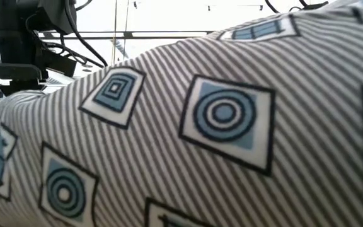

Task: Pick & place medical supplies in basket/bin
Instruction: Put the top transparent pill bottle into the yellow bin

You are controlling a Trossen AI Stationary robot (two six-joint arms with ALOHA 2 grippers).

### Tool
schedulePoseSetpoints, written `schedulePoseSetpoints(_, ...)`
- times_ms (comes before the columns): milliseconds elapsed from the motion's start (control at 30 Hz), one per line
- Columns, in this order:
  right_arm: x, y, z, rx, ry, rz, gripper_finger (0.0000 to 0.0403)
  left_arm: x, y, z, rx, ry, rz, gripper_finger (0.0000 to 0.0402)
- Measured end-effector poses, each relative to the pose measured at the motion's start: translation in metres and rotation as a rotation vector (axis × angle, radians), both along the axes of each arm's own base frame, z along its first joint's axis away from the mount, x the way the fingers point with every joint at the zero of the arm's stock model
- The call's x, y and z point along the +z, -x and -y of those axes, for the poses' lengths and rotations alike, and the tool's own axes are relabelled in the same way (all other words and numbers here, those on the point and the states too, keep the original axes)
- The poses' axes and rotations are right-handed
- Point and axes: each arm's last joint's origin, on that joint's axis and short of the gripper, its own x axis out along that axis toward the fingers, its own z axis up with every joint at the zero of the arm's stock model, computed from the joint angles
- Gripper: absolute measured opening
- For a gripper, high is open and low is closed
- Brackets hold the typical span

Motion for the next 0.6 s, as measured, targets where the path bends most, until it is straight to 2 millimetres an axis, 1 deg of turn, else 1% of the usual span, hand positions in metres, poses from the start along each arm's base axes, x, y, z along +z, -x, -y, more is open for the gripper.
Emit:
schedulePoseSetpoints(100, 0.0, 0.0, 0.0, 0.0, 0.0, 0.0, 0.0176, -0.005, -0.002, 0.001, 0.003, -0.004, -0.027, 0.0212)
schedulePoseSetpoints(200, 0.0, 0.0, 0.0, 0.0, 0.001, 0.0, 0.0176, -0.01, -0.008, 0.003, -0.005, 0.023, -0.031, 0.0217)
schedulePoseSetpoints(333, 0.0, 0.0, 0.0, 0.0, 0.0, 0.0, 0.0176, -0.017, -0.015, 0.006, -0.024, 0.039, -0.031, 0.0214)
schedulePoseSetpoints(600, 0.0, 0.0, 0.0, 0.0, 0.0, -0.001, 0.0176, -0.026, -0.021, 0.009, -0.045, 0.078, -0.069, 0.0204)
